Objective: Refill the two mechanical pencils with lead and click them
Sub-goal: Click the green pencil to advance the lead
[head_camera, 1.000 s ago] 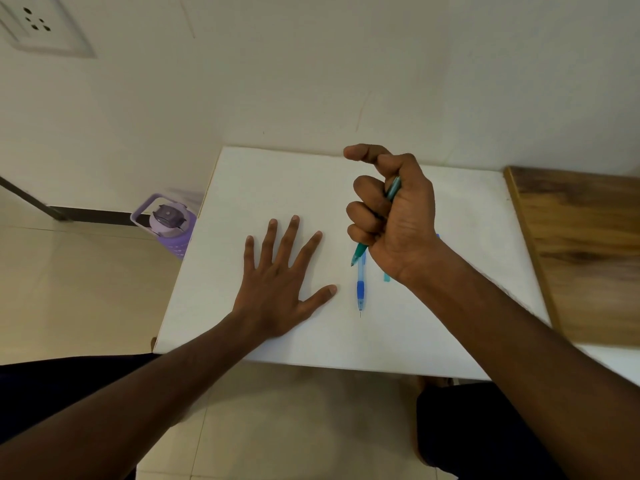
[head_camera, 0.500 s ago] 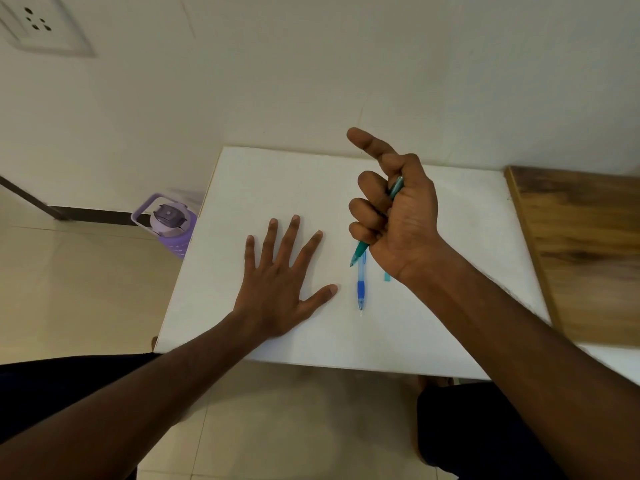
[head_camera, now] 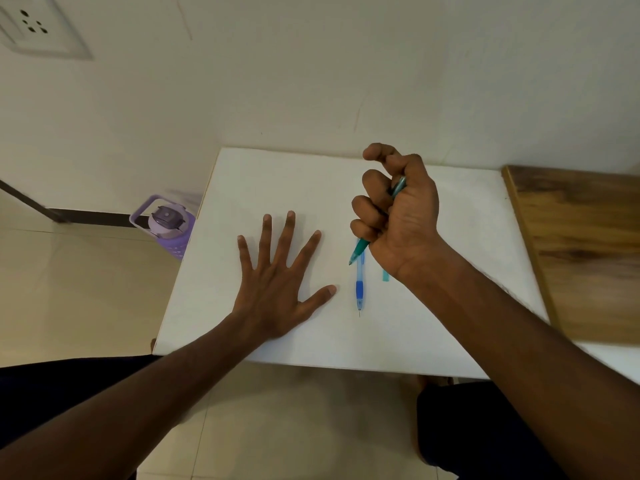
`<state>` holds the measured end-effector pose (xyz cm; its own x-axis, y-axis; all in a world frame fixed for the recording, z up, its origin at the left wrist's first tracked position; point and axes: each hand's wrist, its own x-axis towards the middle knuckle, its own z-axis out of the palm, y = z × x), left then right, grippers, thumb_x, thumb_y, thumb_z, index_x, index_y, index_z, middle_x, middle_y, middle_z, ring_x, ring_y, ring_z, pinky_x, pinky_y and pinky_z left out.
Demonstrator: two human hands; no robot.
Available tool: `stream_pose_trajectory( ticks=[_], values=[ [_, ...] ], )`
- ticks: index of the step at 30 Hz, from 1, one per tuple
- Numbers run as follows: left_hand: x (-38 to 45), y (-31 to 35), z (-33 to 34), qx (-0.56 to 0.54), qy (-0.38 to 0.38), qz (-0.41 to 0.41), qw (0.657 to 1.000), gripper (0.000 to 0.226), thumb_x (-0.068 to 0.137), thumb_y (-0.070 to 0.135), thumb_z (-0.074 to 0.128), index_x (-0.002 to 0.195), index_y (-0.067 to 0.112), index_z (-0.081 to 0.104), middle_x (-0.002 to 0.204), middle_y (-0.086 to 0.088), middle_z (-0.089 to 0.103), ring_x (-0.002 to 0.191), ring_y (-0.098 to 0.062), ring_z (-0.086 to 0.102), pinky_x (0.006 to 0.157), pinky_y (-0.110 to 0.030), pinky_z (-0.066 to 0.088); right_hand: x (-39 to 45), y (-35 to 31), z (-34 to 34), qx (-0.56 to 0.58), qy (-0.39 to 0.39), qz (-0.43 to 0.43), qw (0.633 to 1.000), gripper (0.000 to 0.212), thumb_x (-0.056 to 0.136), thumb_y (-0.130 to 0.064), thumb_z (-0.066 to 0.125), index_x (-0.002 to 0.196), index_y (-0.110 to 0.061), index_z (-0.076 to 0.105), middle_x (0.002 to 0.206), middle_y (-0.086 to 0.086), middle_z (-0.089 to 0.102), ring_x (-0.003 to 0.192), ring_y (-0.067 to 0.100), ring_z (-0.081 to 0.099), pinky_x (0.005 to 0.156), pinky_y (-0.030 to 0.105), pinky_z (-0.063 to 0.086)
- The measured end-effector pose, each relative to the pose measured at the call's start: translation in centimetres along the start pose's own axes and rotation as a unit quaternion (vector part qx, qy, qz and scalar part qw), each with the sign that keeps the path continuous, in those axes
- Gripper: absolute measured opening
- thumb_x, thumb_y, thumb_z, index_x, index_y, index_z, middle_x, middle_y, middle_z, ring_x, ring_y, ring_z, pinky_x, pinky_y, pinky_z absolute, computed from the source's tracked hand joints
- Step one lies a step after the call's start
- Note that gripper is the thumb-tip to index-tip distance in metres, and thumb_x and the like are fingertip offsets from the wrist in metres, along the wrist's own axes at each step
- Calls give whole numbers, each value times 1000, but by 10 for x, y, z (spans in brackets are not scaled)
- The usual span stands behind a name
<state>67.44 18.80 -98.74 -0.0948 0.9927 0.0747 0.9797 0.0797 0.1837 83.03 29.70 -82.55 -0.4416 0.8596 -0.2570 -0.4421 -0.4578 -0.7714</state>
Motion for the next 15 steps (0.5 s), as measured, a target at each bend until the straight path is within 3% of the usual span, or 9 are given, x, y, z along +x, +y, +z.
stream_pose_trajectory(
  ticks=[4, 8, 12, 15],
  values=[
    [0, 1, 0, 11, -14, -10, 1000, 100, 88, 95, 19, 170, 41, -5, 178, -2, -21, 163, -39, -19, 121, -81, -6, -1, -2, 1, 11, -13, 13, 1000, 43, 108, -45, 37, 101, -16, 68, 54, -3, 24, 45, 11, 14, 45, 21, 16],
    [0, -1, 3, 8, -24, -12, 1000, 100, 88, 95, 20, 169, 42, -7, 179, -1, -20, 164, -40, -18, 120, -82, -3, -1, -1, 2, 17, -32, 15, 999, 37, 104, -26, 33, 93, -17, 67, 57, -2, 19, 44, 11, 14, 46, 20, 16],
    [0, -1, 3, 4, -32, -14, 999, 100, 89, 95, 20, 169, 43, -8, 178, 0, -22, 163, -39, -19, 121, -81, -3, -2, 0, 3, 3, -37, 14, 999, 39, 106, -33, 35, 92, -16, 66, 61, 0, 17, 46, 12, 12, 47, 22, 15],
    [0, 0, 1, 1, -37, -16, 999, 100, 88, 96, 17, 168, 43, -10, 177, 1, -25, 163, -38, -22, 121, -80, -5, -1, -1, 2, -11, -34, 5, 999, 36, 107, -26, 32, 90, -16, 62, 55, -2, 22, 45, 11, 14, 46, 20, 16]
  ],
)
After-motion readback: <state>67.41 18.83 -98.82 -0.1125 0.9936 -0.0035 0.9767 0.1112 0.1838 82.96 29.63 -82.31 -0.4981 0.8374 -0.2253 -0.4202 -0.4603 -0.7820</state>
